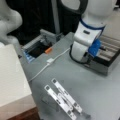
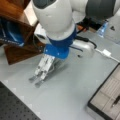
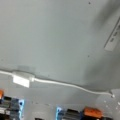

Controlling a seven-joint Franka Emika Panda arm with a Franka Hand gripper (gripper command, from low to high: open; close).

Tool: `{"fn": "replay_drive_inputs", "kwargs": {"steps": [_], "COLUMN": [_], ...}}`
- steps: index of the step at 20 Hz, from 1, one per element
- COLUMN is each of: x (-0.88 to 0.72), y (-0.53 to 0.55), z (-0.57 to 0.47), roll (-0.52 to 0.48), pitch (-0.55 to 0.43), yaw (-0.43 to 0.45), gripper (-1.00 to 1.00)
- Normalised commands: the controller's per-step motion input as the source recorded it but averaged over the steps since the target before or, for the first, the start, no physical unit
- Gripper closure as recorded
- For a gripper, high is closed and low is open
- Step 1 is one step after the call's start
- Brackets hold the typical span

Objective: Open the box. Pick up the pen. Place the pen in the box. Pick up the book. Place the book on the shelf.

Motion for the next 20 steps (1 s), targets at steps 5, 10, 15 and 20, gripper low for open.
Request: {"fn": "replay_drive_inputs", "kwargs": {"steps": [5, 10, 15, 20], "x": [-0.62, -0.3, -0.06, 0.03], "y": [0.06, 0.04, 0.01, 0.01], "z": [-0.09, -0.07, -0.07, -0.06], "roll": [0.216, 0.072, 0.038, 0.015], "pitch": [-0.433, -0.313, -0.199, -0.123], "yaw": [-0.166, -0.144, -0.107, -0.077], "gripper": [-1.0, -1.0, -1.0, -1.0]}}
